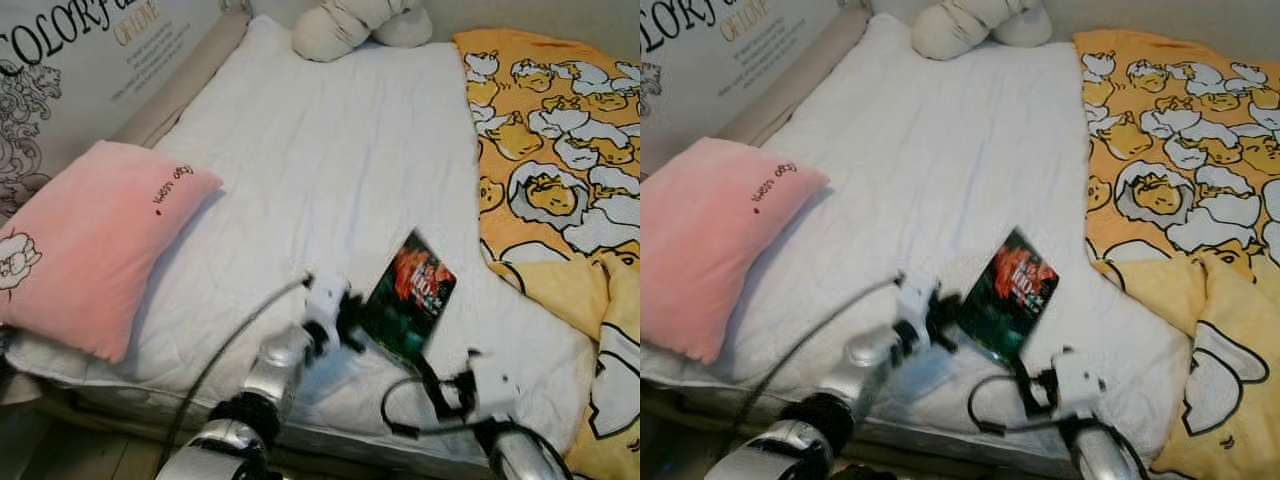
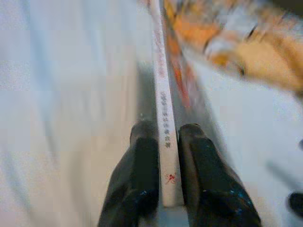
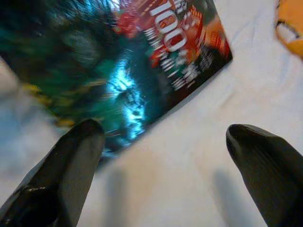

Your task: Clean up the room

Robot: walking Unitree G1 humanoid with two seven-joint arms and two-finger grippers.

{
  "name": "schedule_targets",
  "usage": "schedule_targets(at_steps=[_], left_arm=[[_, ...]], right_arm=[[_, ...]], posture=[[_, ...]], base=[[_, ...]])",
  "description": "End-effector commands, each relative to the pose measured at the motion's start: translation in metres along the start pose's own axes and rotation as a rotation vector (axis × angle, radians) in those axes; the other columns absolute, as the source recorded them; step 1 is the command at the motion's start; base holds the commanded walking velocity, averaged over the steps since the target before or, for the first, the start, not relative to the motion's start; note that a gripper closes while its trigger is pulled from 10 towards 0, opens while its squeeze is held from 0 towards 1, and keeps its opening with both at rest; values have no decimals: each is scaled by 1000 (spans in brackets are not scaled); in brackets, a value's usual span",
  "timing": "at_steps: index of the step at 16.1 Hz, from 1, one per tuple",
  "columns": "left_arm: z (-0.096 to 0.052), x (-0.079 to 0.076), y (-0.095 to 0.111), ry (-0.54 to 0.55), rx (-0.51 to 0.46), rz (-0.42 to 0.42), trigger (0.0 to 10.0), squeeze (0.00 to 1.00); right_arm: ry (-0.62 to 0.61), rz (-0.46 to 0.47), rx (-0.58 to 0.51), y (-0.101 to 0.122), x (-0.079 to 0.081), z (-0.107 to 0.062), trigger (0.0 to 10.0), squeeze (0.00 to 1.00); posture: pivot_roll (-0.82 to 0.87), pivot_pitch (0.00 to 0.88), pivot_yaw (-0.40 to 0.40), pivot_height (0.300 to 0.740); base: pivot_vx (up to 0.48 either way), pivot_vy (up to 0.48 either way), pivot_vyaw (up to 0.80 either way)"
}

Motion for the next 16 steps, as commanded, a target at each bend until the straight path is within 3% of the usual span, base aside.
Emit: schedule_targets(at_steps=[1, 4, 6, 9, 12, 16], left_arm=[[1, -2, 22, -26, -66, 26, 0, 0], [-18, 32, 64, 70, -178, 61, 0, 0], [-27, 45, 77, 133, -218, 62, 0, 0], [-27, 48, 82, 220, -244, 29, 0, 0], [-20, 42, 89, 221, -265, 66, 0, 0], [-6, 37, 100, 152, -221, 173, 0, 0]], right_arm=[[-22, 12, -23, 5, -5, 3, 10000, 0], [-68, 69, -106, 32, -8, 21, 10000, 0], [-98, 119, -151, 48, -13, 22, 10000, 0], [-108, 137, -201, 64, -17, 28, 10000, 0], [-107, 135, -209, 71, -19, 32, 10000, 0], [-121, 157, -207, 72, -18, 31, 10000, 0]], posture=[[-44, 0, 48, 732], [-26, 0, 66, 732], [-20, 0, 60, 732], [-12, 0, 50, 732], [-7, 0, 40, 732], [-19, 0, 45, 732]], base=[[0, 0, 0], [0, 0, 0], [0, 0, 0], [0, 0, 508], [0, 0, 679], [300, 367, 470]])
Point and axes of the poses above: a point about 5 cm out from each wrist's last joint towards the gripper, its own z axis pointing out of the wrist towards the gripper, its own y axis along the axis of the wrist's last joint, x = y × z, the point moved 6 cm from there along z, pointing out of the wrist towards the gripper, and after that the axes turned 11 degrees about -z, right-handed, at the moved point
